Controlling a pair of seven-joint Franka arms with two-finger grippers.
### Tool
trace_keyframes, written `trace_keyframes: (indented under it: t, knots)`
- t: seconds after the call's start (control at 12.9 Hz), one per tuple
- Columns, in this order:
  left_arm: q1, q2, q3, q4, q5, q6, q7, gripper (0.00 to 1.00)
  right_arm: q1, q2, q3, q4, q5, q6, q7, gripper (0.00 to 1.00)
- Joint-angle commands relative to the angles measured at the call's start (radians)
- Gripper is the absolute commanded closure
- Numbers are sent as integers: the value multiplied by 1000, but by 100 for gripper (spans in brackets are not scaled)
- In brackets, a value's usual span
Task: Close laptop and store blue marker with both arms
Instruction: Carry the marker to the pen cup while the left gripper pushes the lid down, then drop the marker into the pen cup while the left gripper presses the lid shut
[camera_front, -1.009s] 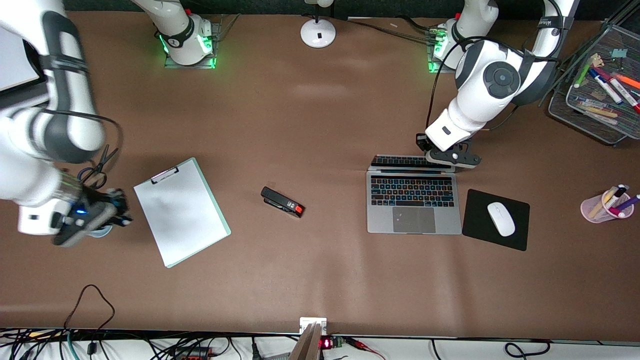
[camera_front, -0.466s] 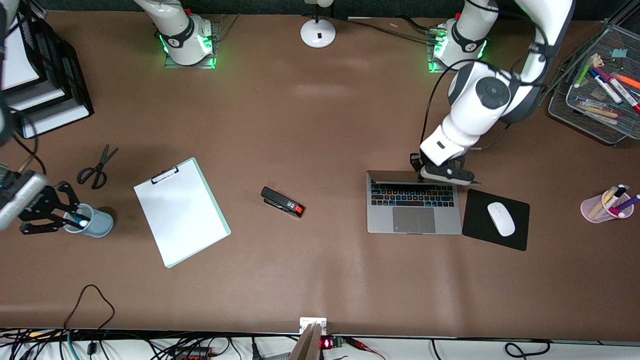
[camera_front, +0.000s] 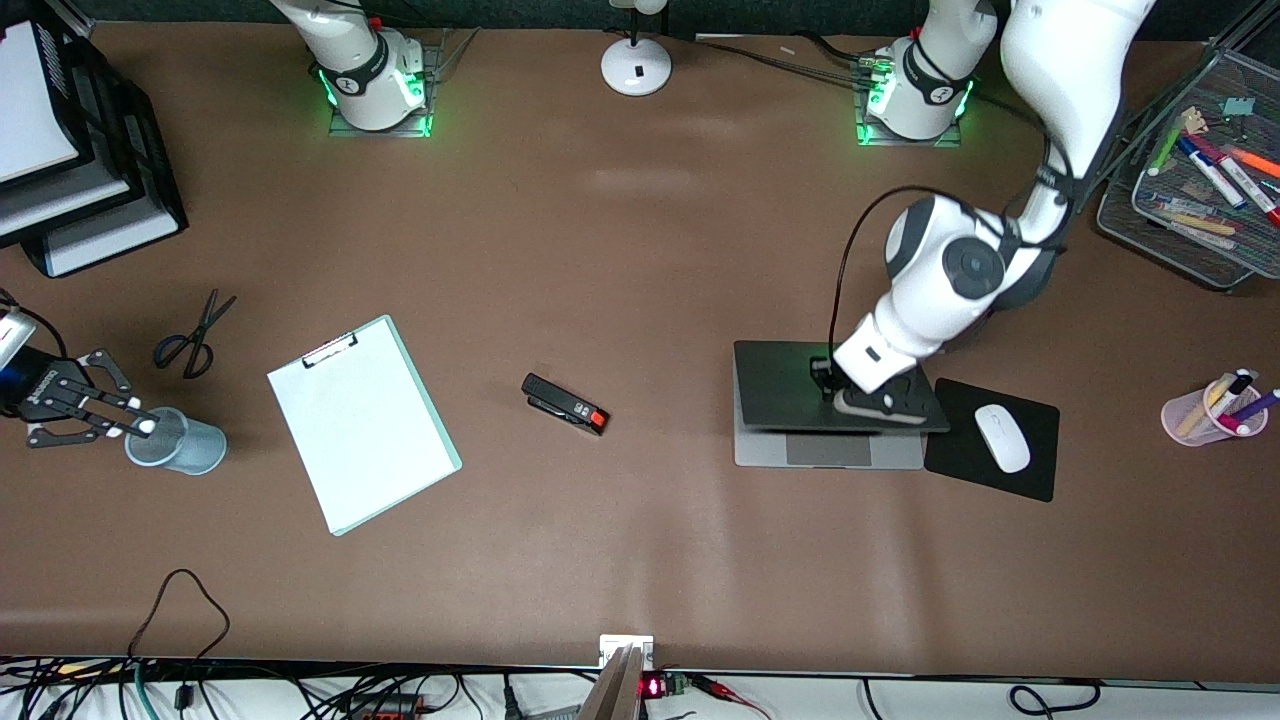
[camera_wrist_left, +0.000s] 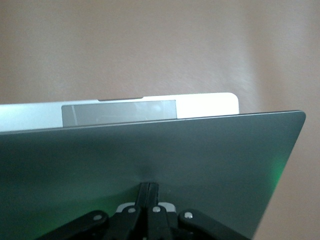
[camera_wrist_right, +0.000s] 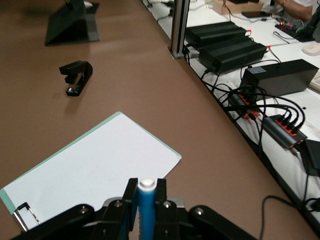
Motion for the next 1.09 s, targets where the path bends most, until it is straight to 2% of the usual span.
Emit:
trace_keyframes:
  t: [0.0, 0.16, 0.39, 0.54, 0.78, 0.85, 0.93, 1.01]
  knots:
    - [-12, 164, 17, 141, 24, -2, -5, 100, -58, 45, 17, 15, 56, -66, -89, 100]
    - [-22, 235, 26, 212, 24, -2, -8, 100, -81, 54, 17, 28, 58, -74, -117, 100]
    - [-41, 307, 38, 256, 24, 35, -7, 100, -92, 60, 15, 54, 56, -74, -117, 100]
    - [-46, 307, 49, 257, 32, 35, -7, 100, -95, 62, 15, 55, 56, -74, -114, 67]
    - [-41, 290, 54, 257, 42, 23, -5, 100, -93, 76, 17, 55, 58, -71, -115, 67]
    - [-33, 254, 52, 255, 49, -32, -2, 100, -93, 76, 18, 55, 58, -66, -108, 45]
    - [-32, 205, 52, 257, 50, -128, 1, 100, -92, 74, 18, 58, 58, -66, -98, 3]
    - [-30, 154, 51, 257, 50, -210, 2, 100, -90, 71, 20, 71, 56, -70, -94, 0]
